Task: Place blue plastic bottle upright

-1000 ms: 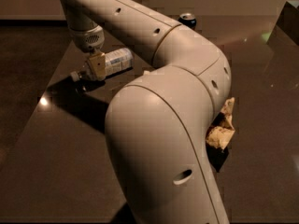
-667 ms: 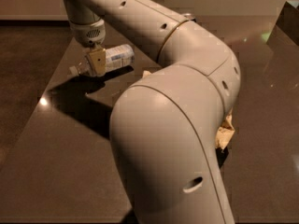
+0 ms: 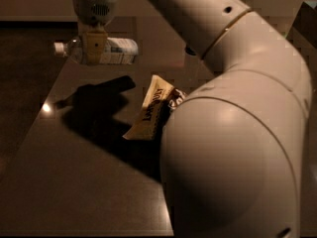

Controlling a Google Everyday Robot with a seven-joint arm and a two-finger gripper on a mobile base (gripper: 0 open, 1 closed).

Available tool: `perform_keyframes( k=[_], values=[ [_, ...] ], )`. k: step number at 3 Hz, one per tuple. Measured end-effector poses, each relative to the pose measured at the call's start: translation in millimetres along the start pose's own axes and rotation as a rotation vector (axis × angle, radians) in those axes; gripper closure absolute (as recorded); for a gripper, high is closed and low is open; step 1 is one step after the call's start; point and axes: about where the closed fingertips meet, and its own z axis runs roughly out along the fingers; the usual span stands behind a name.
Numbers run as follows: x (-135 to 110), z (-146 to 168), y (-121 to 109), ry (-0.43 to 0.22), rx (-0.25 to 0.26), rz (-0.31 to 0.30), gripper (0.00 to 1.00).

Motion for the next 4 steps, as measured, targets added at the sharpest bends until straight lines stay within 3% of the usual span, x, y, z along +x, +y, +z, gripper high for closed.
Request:
perform_keyframes(
  k=[2, 4],
  values=[
    [-32.7, -49.7, 15.3, -0.295, 0.044, 0.162, 1.0],
    [-21.2, -53.9, 3.1, -0.503, 0.195, 0.387, 1.0]
  ],
)
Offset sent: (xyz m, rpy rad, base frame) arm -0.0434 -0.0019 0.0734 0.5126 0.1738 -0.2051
